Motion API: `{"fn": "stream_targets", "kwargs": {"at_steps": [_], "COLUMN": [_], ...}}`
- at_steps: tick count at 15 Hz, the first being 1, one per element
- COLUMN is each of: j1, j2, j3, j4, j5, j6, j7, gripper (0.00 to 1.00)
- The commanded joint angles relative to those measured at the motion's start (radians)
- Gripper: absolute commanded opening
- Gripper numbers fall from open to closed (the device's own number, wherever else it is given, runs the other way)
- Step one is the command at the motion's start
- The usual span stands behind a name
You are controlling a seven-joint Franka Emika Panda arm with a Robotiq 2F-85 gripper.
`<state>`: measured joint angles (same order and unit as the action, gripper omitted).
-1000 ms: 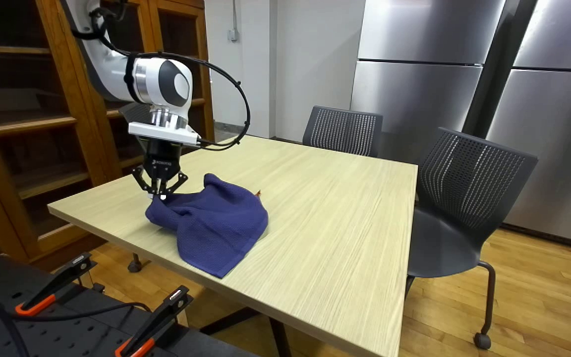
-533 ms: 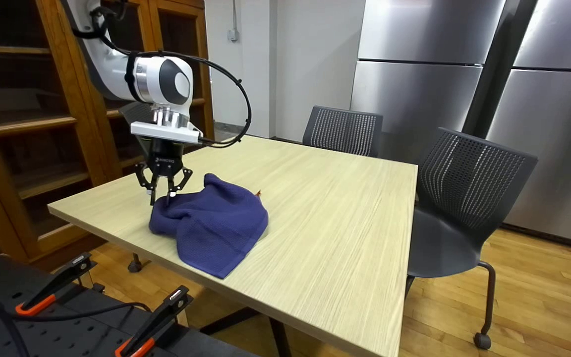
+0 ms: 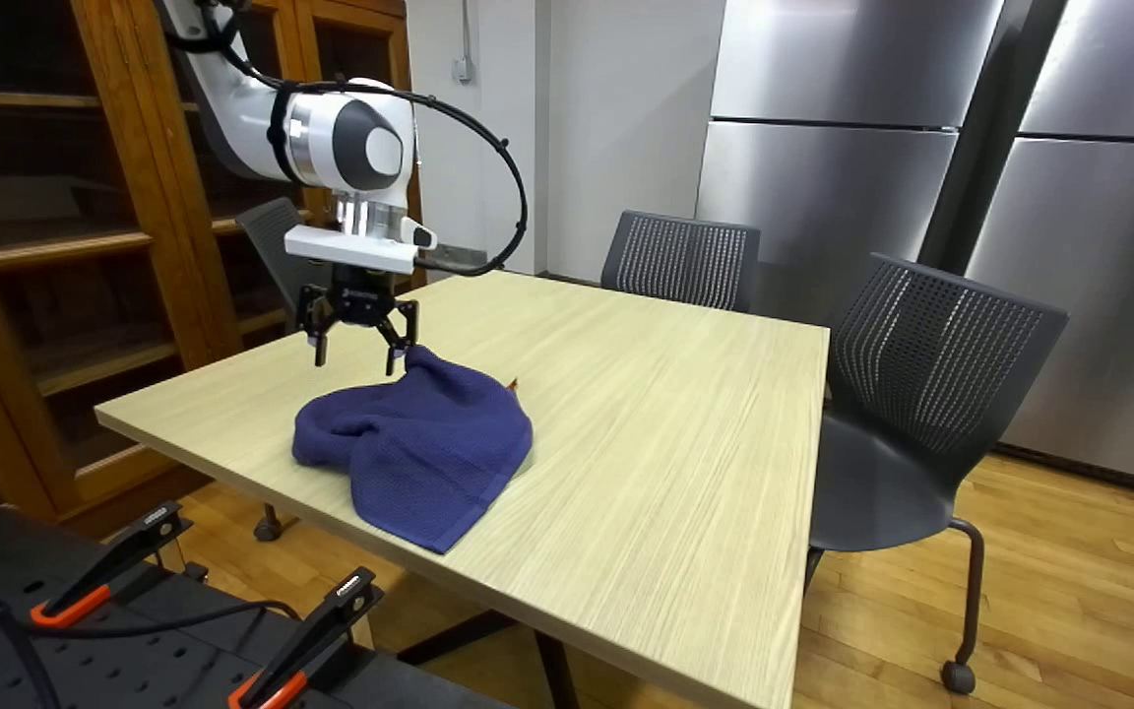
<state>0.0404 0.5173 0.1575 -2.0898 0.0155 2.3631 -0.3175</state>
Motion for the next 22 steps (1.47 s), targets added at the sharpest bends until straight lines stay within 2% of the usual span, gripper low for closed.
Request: {"fn": "stream_targets", "kwargs": {"at_steps": [1,5,13,17,22], "j1": [-0.024,-0.032,-0.086,-0.095,-0.119], "j2": [-0.096,-0.158,-0.238,-0.267,-0.313], "j3": [-0.009,-0.033,-0.037,-0.058,-0.071], "j4": [-0.086,-0.138,-0.187,-0.207,-0.241], "j5": [0.034,0.042,0.144,0.141,0.189], "j6": [0.053,0.112,0.17,0.214,0.279], "j7": [0.038,0.07,0.031,0.037,0.033], "gripper": [1.0,1.0,1.0,1.0,1.0]}}
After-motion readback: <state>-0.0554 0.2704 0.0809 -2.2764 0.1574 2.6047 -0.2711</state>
